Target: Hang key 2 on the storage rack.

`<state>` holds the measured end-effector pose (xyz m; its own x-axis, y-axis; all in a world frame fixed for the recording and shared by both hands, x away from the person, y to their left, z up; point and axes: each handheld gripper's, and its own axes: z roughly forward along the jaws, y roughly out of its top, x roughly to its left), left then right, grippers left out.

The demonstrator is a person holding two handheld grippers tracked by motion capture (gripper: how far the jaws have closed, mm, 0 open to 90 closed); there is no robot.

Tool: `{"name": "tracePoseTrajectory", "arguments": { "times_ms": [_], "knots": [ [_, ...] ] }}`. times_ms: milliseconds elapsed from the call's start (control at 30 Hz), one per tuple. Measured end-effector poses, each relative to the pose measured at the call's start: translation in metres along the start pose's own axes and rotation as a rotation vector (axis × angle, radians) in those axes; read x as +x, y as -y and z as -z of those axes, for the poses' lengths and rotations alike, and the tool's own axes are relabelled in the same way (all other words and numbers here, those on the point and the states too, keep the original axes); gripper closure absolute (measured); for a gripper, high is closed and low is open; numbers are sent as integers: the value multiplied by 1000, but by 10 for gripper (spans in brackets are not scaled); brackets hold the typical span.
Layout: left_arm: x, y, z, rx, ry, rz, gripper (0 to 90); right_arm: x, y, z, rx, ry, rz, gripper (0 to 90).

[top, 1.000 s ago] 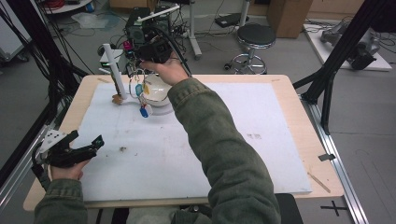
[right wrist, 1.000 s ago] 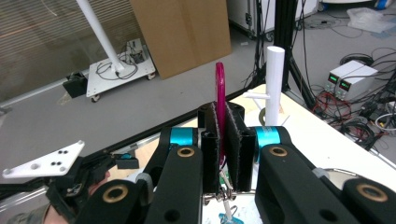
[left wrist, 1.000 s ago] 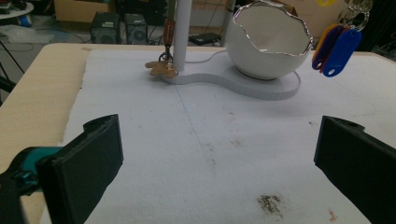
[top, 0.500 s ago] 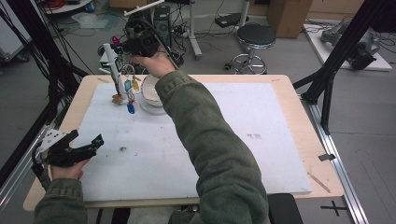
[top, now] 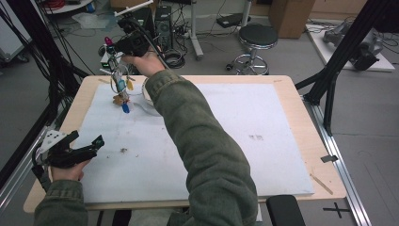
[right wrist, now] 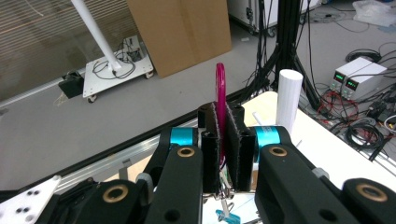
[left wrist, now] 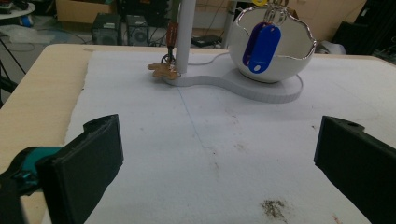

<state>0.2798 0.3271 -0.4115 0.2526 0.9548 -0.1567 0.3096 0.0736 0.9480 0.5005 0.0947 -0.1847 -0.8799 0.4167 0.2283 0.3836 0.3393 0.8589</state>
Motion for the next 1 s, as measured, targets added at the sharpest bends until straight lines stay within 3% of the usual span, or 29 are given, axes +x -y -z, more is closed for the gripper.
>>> {"name": "tracePoseTrajectory", "arguments": {
  "times_ms": [667,1000],
  "knots": [
    [0,0,-1,8,15,5,17,-5,-17,-38,-15,66,-35,855],
    [1,0,-2,9,17,8,17,-20,-16,-53,-55,85,-67,855]
  ]
}}
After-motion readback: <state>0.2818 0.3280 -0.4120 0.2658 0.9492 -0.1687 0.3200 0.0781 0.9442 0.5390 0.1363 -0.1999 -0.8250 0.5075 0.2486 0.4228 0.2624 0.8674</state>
